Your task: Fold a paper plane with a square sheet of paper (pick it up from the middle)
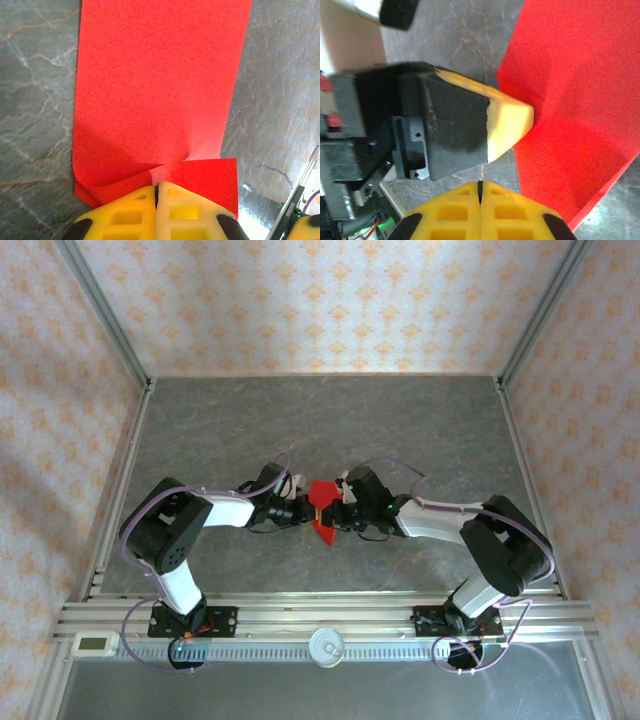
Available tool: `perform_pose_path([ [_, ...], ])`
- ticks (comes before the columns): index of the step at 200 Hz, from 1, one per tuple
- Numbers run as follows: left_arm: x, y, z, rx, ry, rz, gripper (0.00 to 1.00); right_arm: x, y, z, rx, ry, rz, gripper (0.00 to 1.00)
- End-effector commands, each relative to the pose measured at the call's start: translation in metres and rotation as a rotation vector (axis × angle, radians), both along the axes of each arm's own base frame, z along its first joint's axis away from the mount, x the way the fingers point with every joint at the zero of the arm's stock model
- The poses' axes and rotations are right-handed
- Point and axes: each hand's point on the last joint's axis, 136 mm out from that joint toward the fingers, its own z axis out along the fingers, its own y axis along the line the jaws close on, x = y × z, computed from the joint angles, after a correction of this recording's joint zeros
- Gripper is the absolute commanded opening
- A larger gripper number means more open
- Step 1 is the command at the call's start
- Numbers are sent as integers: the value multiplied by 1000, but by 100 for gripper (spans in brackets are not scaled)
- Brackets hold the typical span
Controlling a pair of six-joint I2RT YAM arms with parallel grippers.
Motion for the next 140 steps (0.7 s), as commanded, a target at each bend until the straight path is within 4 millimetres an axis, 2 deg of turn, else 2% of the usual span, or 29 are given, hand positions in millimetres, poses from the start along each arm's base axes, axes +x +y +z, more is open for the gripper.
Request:
perform_pose_path([
  [1,-17,18,-28,101,62,17,0,-7,12,1,10,44,29,3],
  [42,-17,18,-28,102,62,14,0,-6,18,-17,-48,68,22,2],
  [69,-17,18,-29,105,63,12,0,-9,6,-39,-146,94,6,1],
  [108,-16,18,-32,108,66,13,0,-34,-18,-56,-175,140,-3,1],
  [140,-18,19,-34,111,71,13,0,-51,-25,-54,-146,157,-8,1],
])
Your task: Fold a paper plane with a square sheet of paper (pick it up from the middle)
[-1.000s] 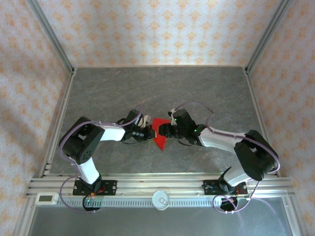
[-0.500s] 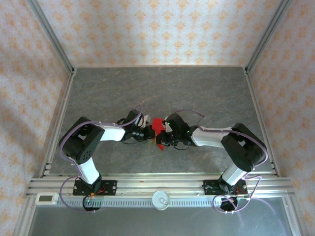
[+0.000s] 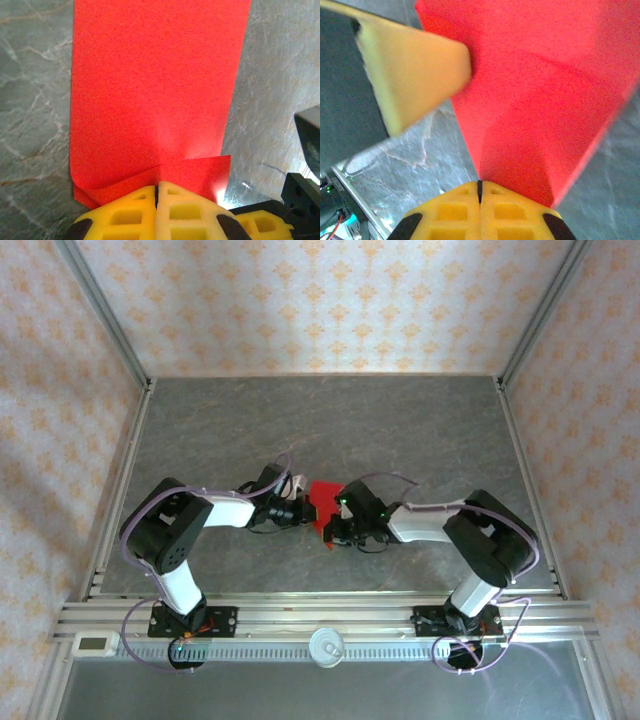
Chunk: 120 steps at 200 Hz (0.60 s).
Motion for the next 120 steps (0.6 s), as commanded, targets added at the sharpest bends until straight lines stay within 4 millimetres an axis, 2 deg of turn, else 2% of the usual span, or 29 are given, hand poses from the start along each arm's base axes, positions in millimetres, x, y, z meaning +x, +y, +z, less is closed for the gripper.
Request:
perform_pose_path([
  [1,-16,20,-34,112,68,18,0,-21,-14,-8,-36,50,-10,1],
  [29,-16,21,-34,113,68,21,0,-17,-8,15,21,16,-25,1],
  [46,-17,20,-34,111,69,19,0,-8,0,35,67,-19,-40,1],
  [67,-16,20,-33,107,66,21,0,7,14,47,108,-41,-65,2],
  [99,-16,19,-33,103,68,25,0,23,30,27,83,-13,-81,2],
  [120,-15,19,-33,103,64,24,0,21,30,6,33,20,-72,2],
])
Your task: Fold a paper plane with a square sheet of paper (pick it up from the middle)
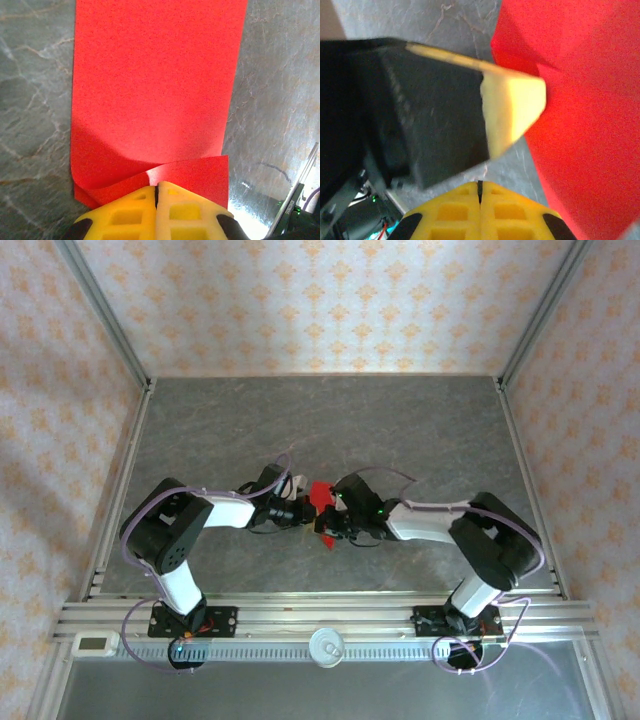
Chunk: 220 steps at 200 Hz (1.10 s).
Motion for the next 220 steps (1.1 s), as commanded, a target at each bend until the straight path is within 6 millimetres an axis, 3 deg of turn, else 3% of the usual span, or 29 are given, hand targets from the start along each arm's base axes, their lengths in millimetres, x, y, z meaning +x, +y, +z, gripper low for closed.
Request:
perform_pose_path([
  [1,-14,20,-32,105,69,26,0,1,0,-21,-52,29,-14,2],
  [21,-13,22,-34,116,66,34,0,-11,-15,-36,-105,54,-8,2],
  [77,-12,25,-38,125,70,59,0,-68,-54,-45,-74,130,33,3],
  [94,-13,25,-38,120,71,64,0,-75,-62,-45,-81,129,32,3],
  [116,-13,25,-36,116,69,68,0,-67,-56,-27,-49,87,19,3],
  [144,-13,24,-34,114,68,68,0,-40,-38,12,23,-17,-17,1],
  [163,-12,23,-34,108,67,69,0,-23,-25,26,58,-59,-42,1],
  [197,-12,22,-33,104,66,68,0,9,-19,6,-7,-47,-106,1],
  [220,-11,22,-32,107,67,63,0,11,-15,-15,-34,-4,-92,1],
])
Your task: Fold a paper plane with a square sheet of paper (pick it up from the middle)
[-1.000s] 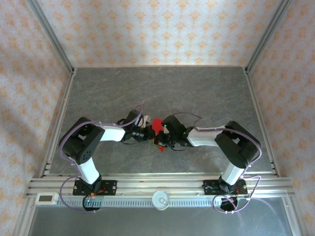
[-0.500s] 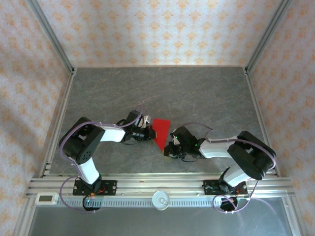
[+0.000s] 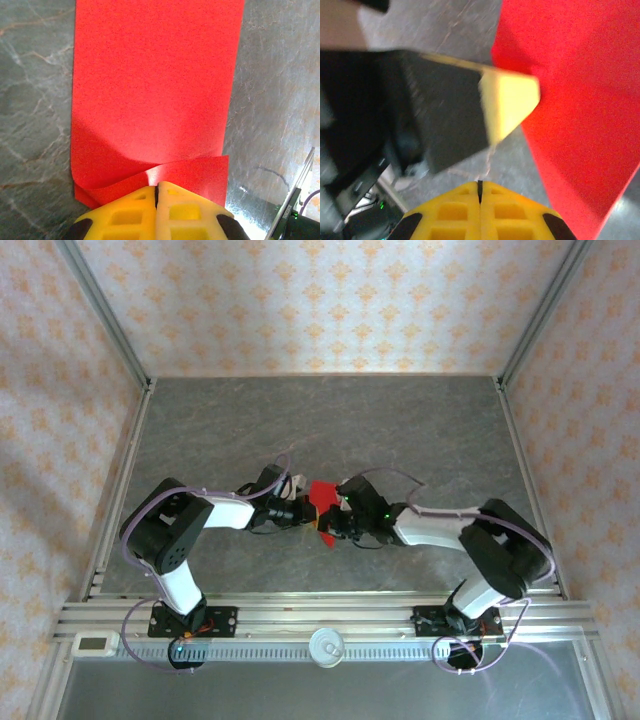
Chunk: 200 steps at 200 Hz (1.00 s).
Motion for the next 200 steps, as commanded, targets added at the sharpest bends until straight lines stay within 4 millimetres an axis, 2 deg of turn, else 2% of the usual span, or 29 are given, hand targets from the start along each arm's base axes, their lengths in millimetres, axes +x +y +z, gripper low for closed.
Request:
perform_pose_path([
  [1,-13,22,-32,119,74,43,0,6,-3,-23,-53,34,-24,1],
  [13,-11,21,-31,117,69,41,0,-1,-8,-37,-77,68,-13,2],
  [30,-8,19,-27,118,57,29,0,-16,-24,-58,-130,111,-15,1],
  [52,1,13,-14,114,23,9,0,-33,-42,-74,-169,149,-18,0],
  [87,14,-3,29,44,-64,-5,4,-37,-47,-79,-176,156,-22,0],
  [109,7,-12,41,8,-71,-19,3,-34,-46,-77,-182,145,-25,0],
  [138,-5,-18,30,-2,-41,-35,1,-32,-45,-75,-177,137,-27,0],
  [167,-9,-8,1,63,2,-20,0,-32,-46,-75,-178,137,-26,0],
  [200,-3,3,-17,74,17,-7,0,-34,-49,-77,-184,141,-25,0],
])
